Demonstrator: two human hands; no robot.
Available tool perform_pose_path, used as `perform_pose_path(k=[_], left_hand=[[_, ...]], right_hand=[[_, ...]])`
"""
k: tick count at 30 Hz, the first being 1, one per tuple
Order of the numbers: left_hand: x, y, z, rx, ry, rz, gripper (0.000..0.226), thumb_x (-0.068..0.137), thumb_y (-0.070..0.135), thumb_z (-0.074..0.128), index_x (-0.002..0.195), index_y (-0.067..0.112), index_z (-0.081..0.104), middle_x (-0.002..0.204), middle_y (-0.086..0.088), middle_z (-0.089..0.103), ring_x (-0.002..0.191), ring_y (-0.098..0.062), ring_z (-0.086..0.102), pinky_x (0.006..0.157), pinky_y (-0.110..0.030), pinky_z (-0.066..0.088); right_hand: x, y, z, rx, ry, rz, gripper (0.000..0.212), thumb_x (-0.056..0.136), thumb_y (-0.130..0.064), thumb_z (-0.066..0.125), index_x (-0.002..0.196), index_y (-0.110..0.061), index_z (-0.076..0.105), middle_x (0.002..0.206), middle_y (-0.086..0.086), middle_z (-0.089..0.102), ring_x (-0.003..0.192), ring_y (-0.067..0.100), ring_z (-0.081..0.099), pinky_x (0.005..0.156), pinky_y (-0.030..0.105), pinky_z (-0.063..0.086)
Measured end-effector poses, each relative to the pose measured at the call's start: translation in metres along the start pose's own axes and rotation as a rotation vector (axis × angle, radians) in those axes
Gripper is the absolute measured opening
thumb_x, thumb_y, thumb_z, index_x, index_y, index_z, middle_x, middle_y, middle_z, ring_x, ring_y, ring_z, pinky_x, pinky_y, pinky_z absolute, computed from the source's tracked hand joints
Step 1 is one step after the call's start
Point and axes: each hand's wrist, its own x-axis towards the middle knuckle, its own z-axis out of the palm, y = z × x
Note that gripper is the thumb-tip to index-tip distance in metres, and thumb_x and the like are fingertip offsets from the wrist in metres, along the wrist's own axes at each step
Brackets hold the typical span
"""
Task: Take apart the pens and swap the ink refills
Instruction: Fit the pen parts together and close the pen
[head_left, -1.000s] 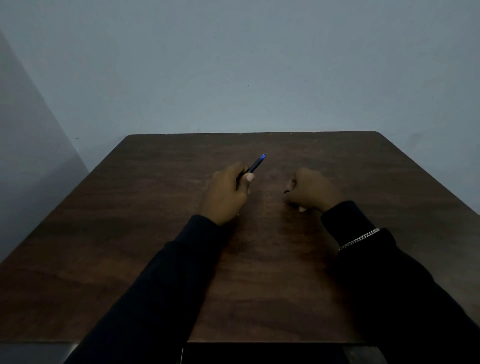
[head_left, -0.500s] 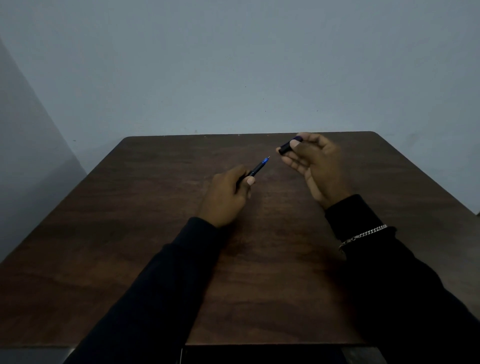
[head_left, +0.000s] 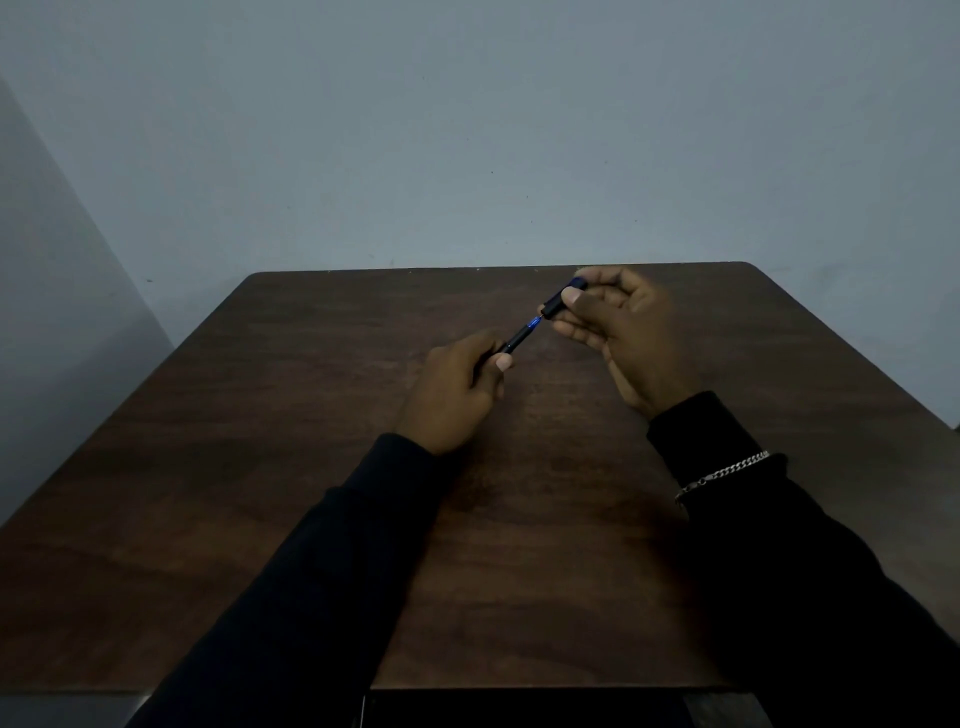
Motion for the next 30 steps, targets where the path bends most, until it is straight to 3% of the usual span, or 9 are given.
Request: perform_pose_path(k=[6, 11, 13, 16, 21, 25, 30], left_hand=[[0.0, -0.003, 0.0, 0.005, -0.009, 0.018, 0.026, 0.109, 0.027, 0.053, 0.096, 0.01, 0.067, 0.073, 0.002, 0.068, 0.068, -0.012, 0.061, 0.057, -0.017, 0.041], [-0.002, -0.003, 0.0, -0.001, 0.003, -0.002, 0.025, 0.108, 0.022, 0.054, 0.092, 0.007, 0.066, 0.07, 0.001, 0.067, 0.063, -0.01, 0.059, 0.055, -0.017, 0.039], [-0.003, -0.002, -0.001, 0.013, 0.021, -0.003, 0.025, 0.107, 0.019, 0.055, 0.088, 0.008, 0.066, 0.069, 0.0, 0.066, 0.06, -0.009, 0.057, 0.056, -0.022, 0.04], [-0.002, 0.0, -0.002, 0.031, 0.045, -0.001, 0.022, 0.107, 0.015, 0.056, 0.089, 0.009, 0.067, 0.071, -0.002, 0.066, 0.066, -0.019, 0.062, 0.059, -0.032, 0.045], [-0.002, 0.008, 0.0, -0.013, -0.022, -0.069, 0.024, 0.108, 0.019, 0.055, 0.095, 0.007, 0.071, 0.071, 0.004, 0.068, 0.06, -0.004, 0.057, 0.061, -0.029, 0.043], [0.002, 0.017, 0.0, -0.135, -0.126, -0.152, 0.022, 0.108, 0.022, 0.054, 0.109, 0.015, 0.075, 0.08, 0.003, 0.069, 0.065, -0.003, 0.059, 0.063, -0.02, 0.047], [0.008, 0.032, 0.01, -0.077, -0.131, -0.2, 0.035, 0.104, 0.024, 0.064, 0.082, -0.001, 0.072, 0.07, -0.012, 0.063, 0.061, -0.015, 0.056, 0.064, -0.029, 0.046]], right_hand=[[-0.003, 0.004, 0.006, -0.139, -0.057, 0.008, 0.015, 0.091, -0.006, 0.075, 0.104, -0.011, 0.068, 0.088, 0.009, 0.075, 0.085, 0.026, 0.078, 0.073, 0.033, 0.062], [-0.008, 0.009, 0.01, -0.202, -0.115, 0.002, 0.011, 0.093, -0.005, 0.075, 0.103, -0.006, 0.07, 0.093, 0.018, 0.077, 0.085, 0.028, 0.08, 0.072, 0.032, 0.064], [-0.009, 0.009, 0.011, -0.183, -0.114, 0.006, 0.011, 0.093, -0.003, 0.074, 0.102, -0.004, 0.07, 0.093, 0.018, 0.077, 0.085, 0.028, 0.08, 0.072, 0.032, 0.064], [-0.01, 0.008, 0.013, -0.175, -0.114, -0.01, 0.011, 0.093, -0.002, 0.074, 0.102, -0.004, 0.069, 0.095, 0.021, 0.076, 0.084, 0.027, 0.079, 0.073, 0.032, 0.064], [-0.008, 0.007, 0.014, -0.236, -0.108, -0.018, 0.009, 0.095, -0.002, 0.07, 0.103, -0.006, 0.068, 0.091, 0.021, 0.075, 0.079, 0.023, 0.079, 0.071, 0.032, 0.064], [0.001, 0.003, 0.002, -0.252, -0.08, 0.019, 0.009, 0.093, -0.001, 0.072, 0.102, -0.004, 0.07, 0.084, 0.014, 0.077, 0.073, 0.021, 0.079, 0.065, 0.027, 0.063], [0.008, -0.005, -0.017, -0.397, -0.114, 0.043, 0.009, 0.09, -0.006, 0.075, 0.1, -0.007, 0.074, 0.08, 0.01, 0.08, 0.072, 0.023, 0.079, 0.066, 0.028, 0.063]])
